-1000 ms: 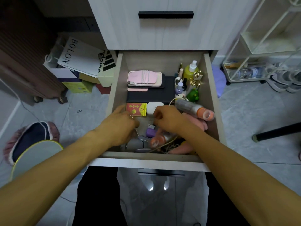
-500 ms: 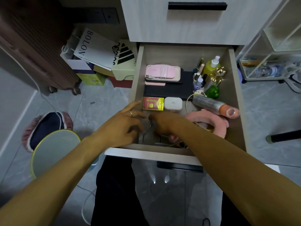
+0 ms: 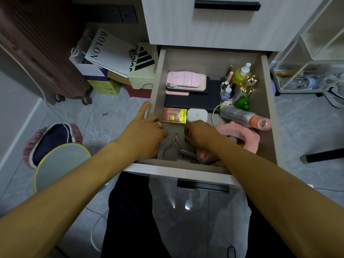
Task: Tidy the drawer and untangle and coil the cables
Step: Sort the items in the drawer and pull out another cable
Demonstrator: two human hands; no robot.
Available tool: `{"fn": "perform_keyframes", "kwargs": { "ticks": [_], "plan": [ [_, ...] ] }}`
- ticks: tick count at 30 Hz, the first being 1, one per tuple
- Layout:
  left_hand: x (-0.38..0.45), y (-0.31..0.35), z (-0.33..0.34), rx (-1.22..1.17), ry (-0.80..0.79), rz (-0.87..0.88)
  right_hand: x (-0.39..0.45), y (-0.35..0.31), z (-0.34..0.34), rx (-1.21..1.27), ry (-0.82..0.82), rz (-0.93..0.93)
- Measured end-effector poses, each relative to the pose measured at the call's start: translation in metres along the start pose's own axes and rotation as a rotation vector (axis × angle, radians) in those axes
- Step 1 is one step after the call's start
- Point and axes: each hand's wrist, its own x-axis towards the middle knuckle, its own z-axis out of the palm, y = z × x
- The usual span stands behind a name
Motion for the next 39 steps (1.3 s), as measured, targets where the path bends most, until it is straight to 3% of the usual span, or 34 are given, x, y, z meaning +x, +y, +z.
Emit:
{"fn": "perform_keyframes", "kwargs": {
  "ticks": [3, 10, 14, 16, 20, 24, 28, 32, 34, 36, 39],
  "plan": [
    [0.024, 0.013, 0.000, 0.165, -0.167, 0.031, -0.006, 0.008, 0.000, 0.068, -0.066, -0.044],
    [0.058, 0.036, 0.007, 0.014, -0.610, 0.114, -0.034, 0.030, -0.008, 0.109, -0.050, -0.071],
    [0.062, 0.043, 0.003, -0.073, -0.729, 0.101, -0.039, 0.038, -0.008, 0.142, -0.028, -0.055],
    [0.062, 0.041, 0.002, -0.097, -0.688, 0.103, -0.040, 0.037, -0.006, 0.143, -0.037, -0.063],
    [0.052, 0.028, -0.009, 0.048, -0.364, 0.168, -0.036, 0.034, -0.009, 0.148, -0.043, -0.134],
    [0.023, 0.008, -0.014, 0.205, -0.162, 0.108, -0.031, 0.013, -0.009, 0.153, -0.196, -0.306],
    [-0.002, -0.002, -0.006, -0.062, -0.055, -0.026, -0.022, -0.007, -0.010, -0.004, -0.434, -0.303],
    [-0.013, 0.001, 0.011, -0.405, 0.172, -0.060, -0.013, -0.028, -0.005, -0.309, -0.668, -0.251],
    [-0.013, 0.001, 0.012, -0.489, 0.180, -0.086, -0.006, -0.035, 0.001, -0.504, -0.667, -0.313],
    [-0.012, 0.002, 0.012, -0.510, 0.144, -0.099, 0.000, -0.037, 0.005, -0.696, -0.606, -0.496],
    [-0.011, 0.001, 0.016, -0.552, 0.183, -0.083, 0.004, -0.041, 0.013, -0.702, -0.549, -0.523]
  ]
}}
